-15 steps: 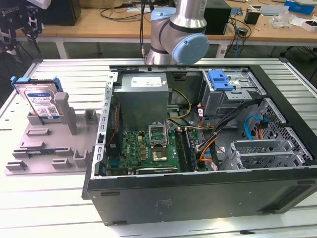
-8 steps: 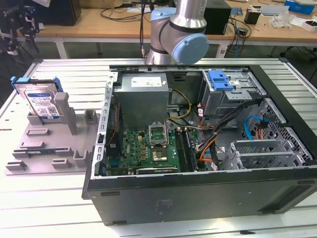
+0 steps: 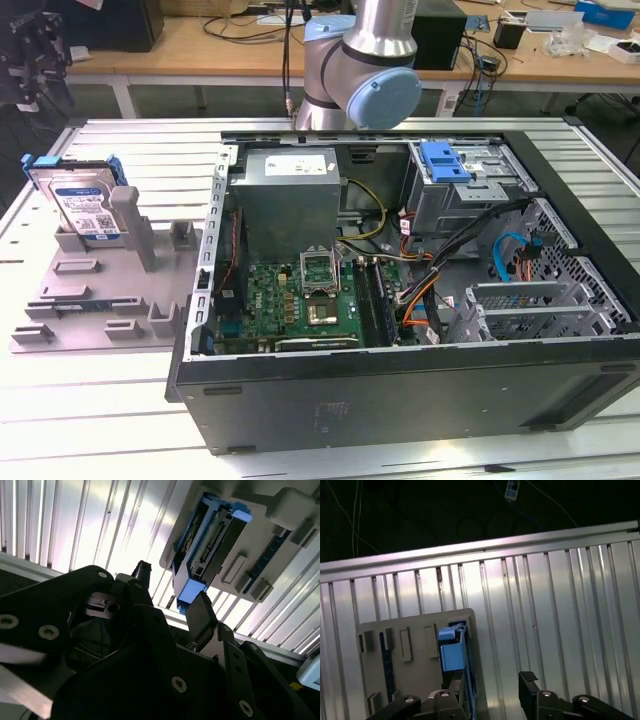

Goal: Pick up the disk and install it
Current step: 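Pick up the disk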

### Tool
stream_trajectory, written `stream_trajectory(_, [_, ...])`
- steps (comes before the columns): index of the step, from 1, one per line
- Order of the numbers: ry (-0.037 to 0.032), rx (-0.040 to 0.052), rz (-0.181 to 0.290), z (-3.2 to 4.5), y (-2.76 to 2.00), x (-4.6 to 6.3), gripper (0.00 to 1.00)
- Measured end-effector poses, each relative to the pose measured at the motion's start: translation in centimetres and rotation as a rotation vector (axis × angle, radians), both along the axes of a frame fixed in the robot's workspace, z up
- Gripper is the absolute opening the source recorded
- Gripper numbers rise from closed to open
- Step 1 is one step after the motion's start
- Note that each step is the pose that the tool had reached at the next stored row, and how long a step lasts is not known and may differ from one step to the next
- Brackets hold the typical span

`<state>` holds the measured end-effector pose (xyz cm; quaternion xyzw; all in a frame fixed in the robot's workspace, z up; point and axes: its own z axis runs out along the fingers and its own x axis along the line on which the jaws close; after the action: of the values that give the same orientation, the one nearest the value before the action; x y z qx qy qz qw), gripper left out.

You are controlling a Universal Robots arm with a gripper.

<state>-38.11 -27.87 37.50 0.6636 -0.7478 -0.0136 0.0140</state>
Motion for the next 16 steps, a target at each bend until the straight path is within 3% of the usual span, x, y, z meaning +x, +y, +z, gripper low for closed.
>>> stream_trajectory(7, [0.0, -0.0011, 0.017, -0.01, -0.01, -0.04, 0.56])
stream_trajectory(9, [0.0014, -0.0069, 0.017, -0.01, -0.15, -0.09, 0.56])
stream_trajectory(11, [0.0038, -0.0182, 0.017, -0.02, -0.26, -0.19, 0.56])
stream_trajectory(16, [0.0036, -0.0216, 0.035, -0.29, -0.36, -0.72, 0.56])
